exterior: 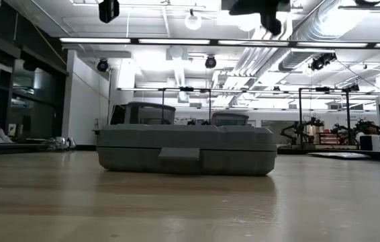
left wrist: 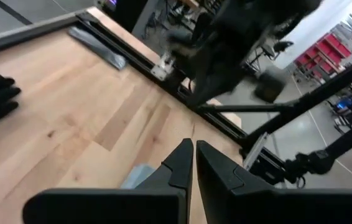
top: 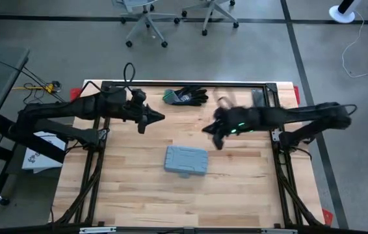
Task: Prefit tool cases
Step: Open the gray tool case
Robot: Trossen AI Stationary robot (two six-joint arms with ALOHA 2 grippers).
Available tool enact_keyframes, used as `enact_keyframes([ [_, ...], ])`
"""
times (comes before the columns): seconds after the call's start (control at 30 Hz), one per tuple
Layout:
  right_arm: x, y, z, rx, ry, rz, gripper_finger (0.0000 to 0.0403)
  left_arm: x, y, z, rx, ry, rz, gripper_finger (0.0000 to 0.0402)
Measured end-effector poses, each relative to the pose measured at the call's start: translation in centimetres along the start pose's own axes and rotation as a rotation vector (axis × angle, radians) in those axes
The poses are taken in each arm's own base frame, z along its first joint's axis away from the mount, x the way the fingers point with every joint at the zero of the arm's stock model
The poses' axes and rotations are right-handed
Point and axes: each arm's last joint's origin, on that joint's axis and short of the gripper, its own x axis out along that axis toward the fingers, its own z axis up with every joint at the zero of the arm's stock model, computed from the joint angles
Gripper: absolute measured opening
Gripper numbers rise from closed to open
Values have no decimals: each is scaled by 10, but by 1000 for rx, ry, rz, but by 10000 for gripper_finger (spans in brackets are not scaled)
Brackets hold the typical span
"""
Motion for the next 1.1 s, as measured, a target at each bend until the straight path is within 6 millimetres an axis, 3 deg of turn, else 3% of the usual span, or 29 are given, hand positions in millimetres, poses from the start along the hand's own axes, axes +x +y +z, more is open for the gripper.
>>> enact_keyframes([
  [0.23, 76, -6, -36, -10, 285, 18, 0, 0, -1, -8, -15, 53, 35, 14],
  [0.47, 123, -5, -68, 6, 461, 128, 0, 5, 1, -21, -46, 73, 89, 14],
  [0.6, 127, -5, -65, 1, 442, 183, 0, 12, 2, -29, -61, 109, 107, 14],
  [1.1, 126, -26, -64, -8, 486, 80, 0, 45, -4, -54, -41, 259, 108, 14],
])
